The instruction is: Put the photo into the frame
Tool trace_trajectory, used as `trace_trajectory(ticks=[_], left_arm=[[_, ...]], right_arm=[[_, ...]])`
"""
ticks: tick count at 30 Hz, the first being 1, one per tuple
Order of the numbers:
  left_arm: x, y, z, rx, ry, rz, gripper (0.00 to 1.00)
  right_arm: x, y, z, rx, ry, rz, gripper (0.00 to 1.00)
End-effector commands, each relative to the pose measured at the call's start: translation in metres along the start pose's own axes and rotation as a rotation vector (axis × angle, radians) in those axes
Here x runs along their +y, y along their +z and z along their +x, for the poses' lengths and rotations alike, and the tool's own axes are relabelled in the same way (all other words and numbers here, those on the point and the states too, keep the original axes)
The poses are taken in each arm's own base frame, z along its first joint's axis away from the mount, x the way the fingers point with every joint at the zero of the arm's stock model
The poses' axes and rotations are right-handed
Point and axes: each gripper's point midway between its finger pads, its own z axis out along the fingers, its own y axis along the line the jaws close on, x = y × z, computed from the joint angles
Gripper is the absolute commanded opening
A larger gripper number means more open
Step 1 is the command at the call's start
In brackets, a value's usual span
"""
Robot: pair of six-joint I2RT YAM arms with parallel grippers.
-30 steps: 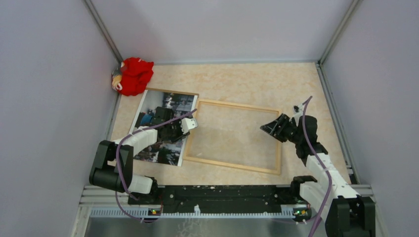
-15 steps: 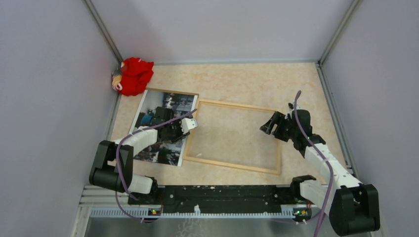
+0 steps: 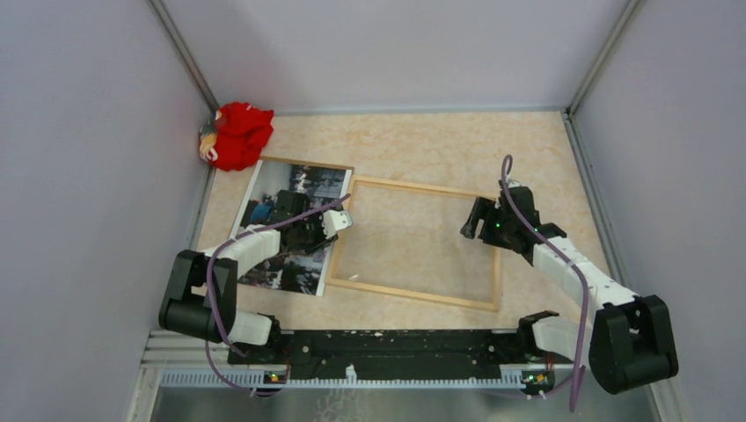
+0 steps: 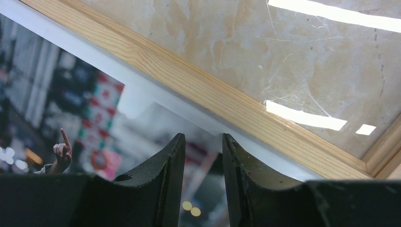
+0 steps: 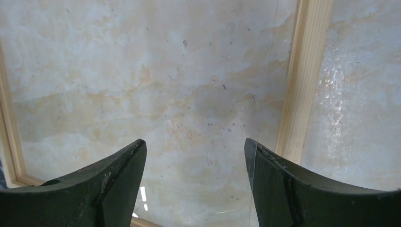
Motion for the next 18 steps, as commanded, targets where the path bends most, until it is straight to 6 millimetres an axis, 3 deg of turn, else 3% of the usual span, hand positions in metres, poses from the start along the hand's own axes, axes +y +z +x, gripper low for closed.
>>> trace_trajectory(ticks=[1, 18], left_arm=[[-0.025, 0.003, 0.004, -0.004, -0.038, 0.085, 0.42], [-0.028, 0.003, 0.005, 0.001, -0.049, 0.097, 0.42]], right_arm=[[0.002, 0.001, -0.011, -0.015, -0.066, 0.068, 0.76], [-0.012, 0.008, -0.006, 0.039, -0.210, 0.275, 0.80]])
